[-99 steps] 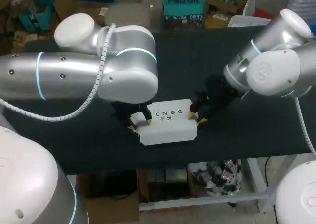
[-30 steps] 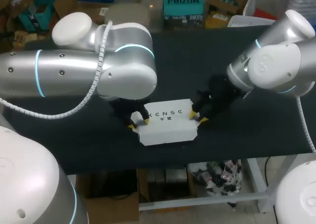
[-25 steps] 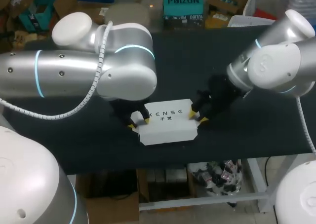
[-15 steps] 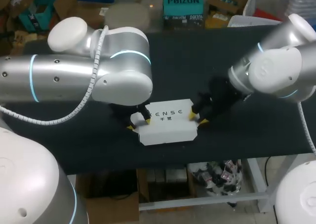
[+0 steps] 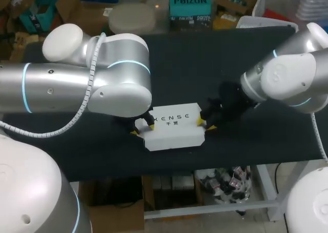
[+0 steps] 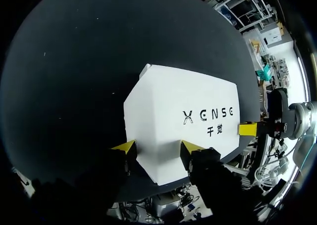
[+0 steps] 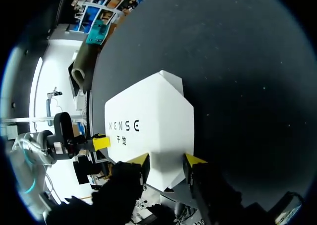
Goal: Assemble the packaging by folding the flat box into shape, placing the metal phone stand inside, and closing the box properly
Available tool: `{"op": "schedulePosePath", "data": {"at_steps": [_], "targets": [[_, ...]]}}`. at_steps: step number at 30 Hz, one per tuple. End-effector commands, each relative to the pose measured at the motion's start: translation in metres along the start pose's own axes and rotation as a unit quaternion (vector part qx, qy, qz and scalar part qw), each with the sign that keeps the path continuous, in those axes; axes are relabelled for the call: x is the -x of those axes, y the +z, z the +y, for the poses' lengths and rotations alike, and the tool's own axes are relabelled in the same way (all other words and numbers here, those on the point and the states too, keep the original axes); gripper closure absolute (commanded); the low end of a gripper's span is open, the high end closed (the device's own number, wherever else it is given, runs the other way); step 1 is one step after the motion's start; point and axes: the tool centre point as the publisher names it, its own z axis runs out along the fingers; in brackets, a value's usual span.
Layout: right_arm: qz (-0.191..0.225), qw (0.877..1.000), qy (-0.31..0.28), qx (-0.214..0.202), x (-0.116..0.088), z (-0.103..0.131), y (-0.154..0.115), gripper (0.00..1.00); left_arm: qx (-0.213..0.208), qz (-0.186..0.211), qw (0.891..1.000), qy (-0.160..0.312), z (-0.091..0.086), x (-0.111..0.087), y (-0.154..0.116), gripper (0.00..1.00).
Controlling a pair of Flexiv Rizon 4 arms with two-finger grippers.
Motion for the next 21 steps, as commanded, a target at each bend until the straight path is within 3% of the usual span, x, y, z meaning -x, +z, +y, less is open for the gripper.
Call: {"op": "schedulePosePath", "data": {"at_steps": [1,21], "targets": [[0.008,1.000,-0.002,-0.009,0.0004,0.0071,0.0035,0.54,-0.007,-0.006,1.000,0.003,0.0022,-0.0031,0.0039,0.43],[0.024,0.999,-0.017,-0.013,-0.0021,0.0105,0.0090,0.55,-0.012,0.036,0.999,0.020,0.0020,0.0004,0.0126,0.42]]}}
